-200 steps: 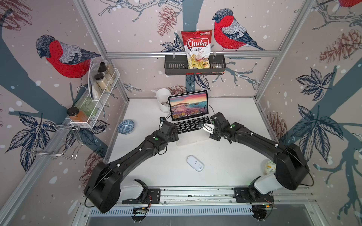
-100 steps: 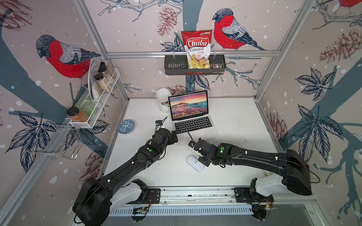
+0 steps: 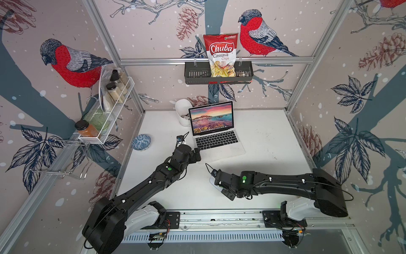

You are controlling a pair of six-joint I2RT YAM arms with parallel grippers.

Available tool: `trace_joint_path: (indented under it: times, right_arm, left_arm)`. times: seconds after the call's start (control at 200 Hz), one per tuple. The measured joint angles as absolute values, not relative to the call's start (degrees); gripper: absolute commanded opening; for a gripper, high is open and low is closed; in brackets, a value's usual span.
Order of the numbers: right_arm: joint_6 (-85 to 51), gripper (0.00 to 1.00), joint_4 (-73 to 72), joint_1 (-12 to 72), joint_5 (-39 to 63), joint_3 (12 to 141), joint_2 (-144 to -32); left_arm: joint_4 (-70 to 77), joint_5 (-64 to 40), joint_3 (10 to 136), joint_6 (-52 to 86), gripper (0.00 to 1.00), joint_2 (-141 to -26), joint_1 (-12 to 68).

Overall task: Remove the wireless mouse receiver from the laptop
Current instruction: Insert the USB plug into the mouse.

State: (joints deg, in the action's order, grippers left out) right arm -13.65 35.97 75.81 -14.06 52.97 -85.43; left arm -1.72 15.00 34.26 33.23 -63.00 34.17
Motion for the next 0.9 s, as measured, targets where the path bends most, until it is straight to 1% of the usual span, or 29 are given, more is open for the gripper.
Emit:
trace_joint_path:
  times: [0.195,0.38,0.9]
  right_arm:
    - [-16.9,0.0,35.5,77.1,-12.4,53.2,-88.3]
    - [-19.6,0.0,35.6,77.2,-12.4,52.7,-88.7]
    - [-19.9,0.0,35.6,74.9,-13.7,52.2,-88.4]
  left_arm:
    - [-1.7,14.9,34.2,32.7,0.97,-63.1,34.2]
    - [-1.6,14.5,34.2,32.4,0.97,-63.6,34.2]
    - [-1.6,13.7,34.2,31.6,0.97,-64.3,34.2]
